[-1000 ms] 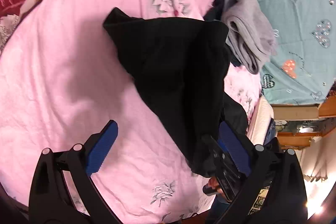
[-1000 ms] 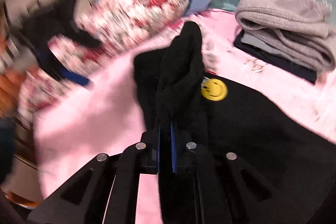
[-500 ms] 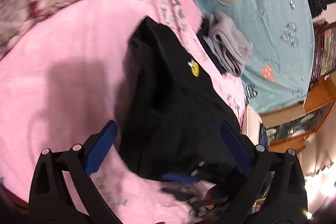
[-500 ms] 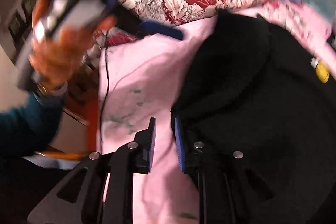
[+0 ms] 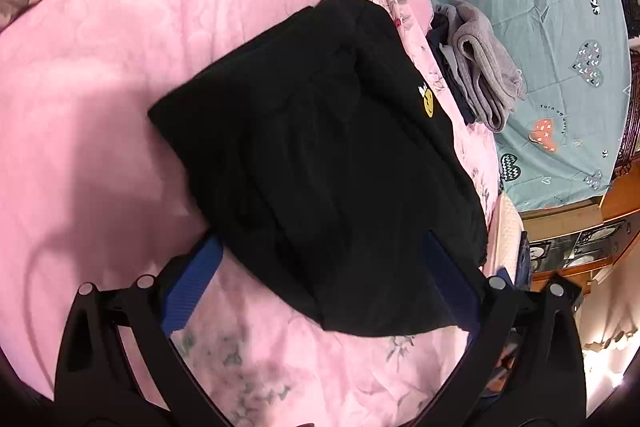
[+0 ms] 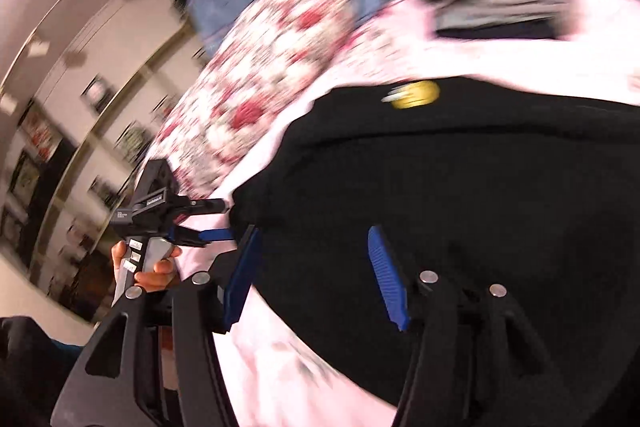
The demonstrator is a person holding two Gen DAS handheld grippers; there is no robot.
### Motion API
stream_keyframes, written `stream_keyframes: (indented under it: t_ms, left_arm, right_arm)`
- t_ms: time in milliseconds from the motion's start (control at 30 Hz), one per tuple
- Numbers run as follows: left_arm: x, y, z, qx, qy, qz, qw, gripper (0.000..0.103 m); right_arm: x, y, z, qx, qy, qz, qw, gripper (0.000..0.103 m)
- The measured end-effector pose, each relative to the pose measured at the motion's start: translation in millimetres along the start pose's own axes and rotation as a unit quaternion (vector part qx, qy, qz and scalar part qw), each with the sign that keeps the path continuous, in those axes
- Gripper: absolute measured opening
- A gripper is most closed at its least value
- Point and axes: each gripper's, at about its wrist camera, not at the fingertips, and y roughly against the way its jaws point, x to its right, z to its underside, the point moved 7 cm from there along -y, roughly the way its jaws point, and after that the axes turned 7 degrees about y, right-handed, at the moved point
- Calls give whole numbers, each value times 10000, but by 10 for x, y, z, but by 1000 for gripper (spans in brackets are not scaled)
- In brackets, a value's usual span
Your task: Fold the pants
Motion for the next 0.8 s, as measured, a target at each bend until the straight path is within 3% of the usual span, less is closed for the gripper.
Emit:
stream_keyframes:
  t_ms: [100,167,233,267,300,333,367,400,500,700,767,800]
  left_arm:
    - [30,-47,-68,161,-76,-86,9998,101]
    - [89,-101,-91,321,-267,-315,9986,101]
    - [147,-158,-84,505,-567,-646,9950,97]
    - [175,-180,-68,615,-743,-876,9915,89]
    - [182,-200,-54,676,-879,-1090,9878,68]
    - [155,-204,-59,687,-964,-1237,9852,57]
    - [145,-220,-62,691,-1011,-1368,9830,38]
    - [117,-220,-74,699,-981,-1432,9823,30]
    - [60,-181,-106,719,-832,-1418,9838,24]
    - [20,-153,-82,747,-683,-1468,9840,23]
    - [49,-173,-85,752,-660,-1493,9837,23]
    - [56,-170,-96,732,-633,-1456,9846,21]
  right_arm:
    - [549,815,235,558,-582,768,9938,58]
    - [1001,1517,508,1057,-1140,1526,9760,58]
    - [1409,2163,880,1469,-1832,2215,9465,58]
    - [1570,2408,1075,1580,-2122,2478,9320,58]
    - [1694,2588,1249,1639,-2331,2718,9192,58]
    - [1827,2758,1470,1622,-2549,2947,9066,58]
    - [1919,2837,1635,1556,-2722,3030,8999,58]
    - [1972,2848,1721,1505,-2826,3034,8974,58]
    - [2083,2700,1854,1371,-2871,3028,8984,58]
    - [2335,2362,1746,907,-2818,2944,9087,54]
    - [2398,2278,1716,861,-2802,2838,9130,41]
    - [2407,2225,1677,862,-2775,2741,9168,16]
